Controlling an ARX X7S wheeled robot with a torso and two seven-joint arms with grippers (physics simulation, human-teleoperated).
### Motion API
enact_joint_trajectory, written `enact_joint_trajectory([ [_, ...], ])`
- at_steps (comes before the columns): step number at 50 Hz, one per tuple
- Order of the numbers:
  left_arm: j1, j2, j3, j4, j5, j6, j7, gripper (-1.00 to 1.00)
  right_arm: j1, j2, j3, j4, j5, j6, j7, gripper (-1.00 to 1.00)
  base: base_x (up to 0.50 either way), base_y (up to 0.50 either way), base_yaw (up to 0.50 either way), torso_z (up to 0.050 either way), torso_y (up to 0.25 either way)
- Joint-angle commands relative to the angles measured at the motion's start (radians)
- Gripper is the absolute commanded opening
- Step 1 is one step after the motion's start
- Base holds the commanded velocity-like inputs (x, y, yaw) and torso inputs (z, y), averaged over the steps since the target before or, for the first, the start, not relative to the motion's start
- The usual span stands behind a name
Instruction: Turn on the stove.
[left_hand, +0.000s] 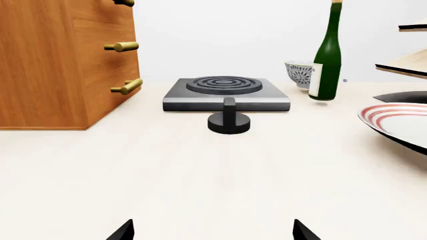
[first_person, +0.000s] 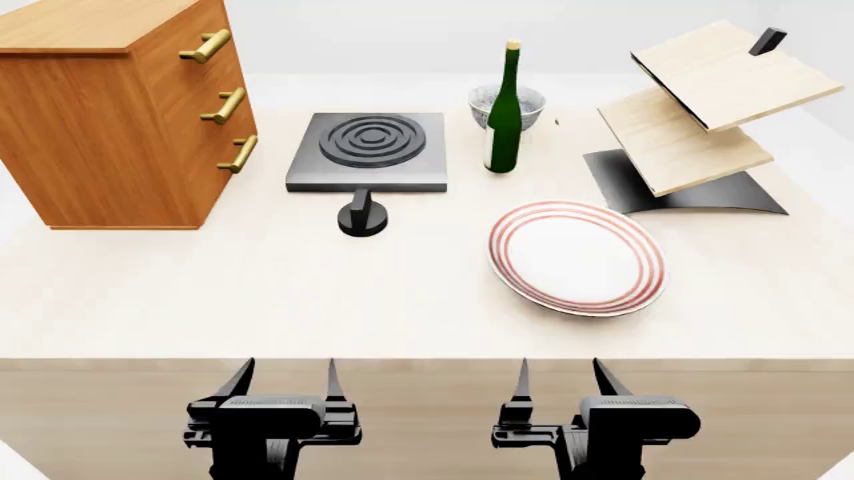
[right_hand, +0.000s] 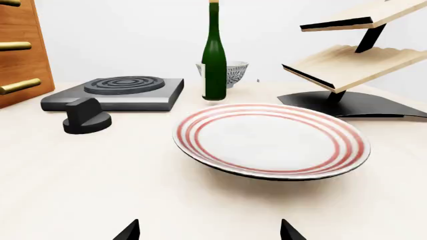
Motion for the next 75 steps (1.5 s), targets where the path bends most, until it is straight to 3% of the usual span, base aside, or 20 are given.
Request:
enact_joint_trajectory([
  [1,-0.001,-0.013,0.015,0.002,-0.013,-0.002,-0.015,1.00,0.001,0.024,-0.031,-0.001,0.024,0.001,0.031,1.00,0.00,0.00,0.00,0.000,0.000],
  [11,-0.002,-0.044,0.051,-0.005,-0.040,0.012,-0.053,1.00,0.004,0.054,-0.081,0.013,-0.032,-0.036,0.099,1.00,0.00,0.00,0.00,0.000,0.000],
  [18,-0.005,-0.058,0.069,0.010,-0.049,-0.002,-0.068,1.00,0.024,0.056,-0.061,-0.017,0.025,0.047,0.115,1.00,0.00,0.00,0.00,0.000,0.000],
  [21,-0.011,-0.075,0.066,0.146,-0.070,-0.142,-0.071,1.00,0.041,0.063,-0.038,-0.146,0.082,0.209,0.120,1.00,0.00,0.00,0.00,0.000,0.000],
  [22,-0.021,-0.088,0.063,0.268,-0.084,-0.273,-0.073,1.00,0.062,0.069,-0.035,-0.227,0.079,0.345,0.144,1.00,0.00,0.00,0.00,0.000,0.000],
  [27,-0.119,-0.127,0.016,0.616,-0.170,-0.646,-0.089,1.00,0.115,0.113,-0.042,-0.503,0.077,0.627,0.158,1.00,0.00,0.00,0.00,0.000,0.000],
  [28,-0.166,-0.127,-0.023,0.698,-0.229,-0.778,-0.091,1.00,0.139,0.120,-0.019,-0.589,0.118,0.722,0.140,1.00,0.00,0.00,0.00,0.000,0.000],
  [34,-0.270,-0.128,-0.085,0.876,-0.326,-1.053,-0.121,1.00,0.241,0.132,0.030,-0.799,0.195,1.025,0.132,1.00,0.00,0.00,0.00,0.000,0.000],
  [38,-0.321,-0.113,-0.133,0.924,-0.376,-1.144,-0.127,1.00,0.274,0.133,0.052,-0.858,0.212,1.092,0.141,1.00,0.00,0.00,0.00,0.000,0.000],
  [48,-0.283,-0.129,-0.149,0.868,-0.365,-1.061,-0.122,1.00,0.217,0.133,0.034,-0.851,0.200,1.001,0.155,1.00,0.00,0.00,0.00,0.000,0.000],
  [52,-0.266,-0.131,-0.150,0.857,-0.362,-1.034,-0.122,1.00,0.209,0.098,0.098,-0.839,0.235,0.954,0.148,1.00,0.03,0.00,0.00,0.000,0.000],
  [75,-0.254,-0.141,-0.144,0.834,-0.374,-0.998,-0.142,1.00,0.206,0.103,0.124,-0.846,0.311,0.960,0.157,1.00,0.50,0.00,0.00,0.000,0.000],
])
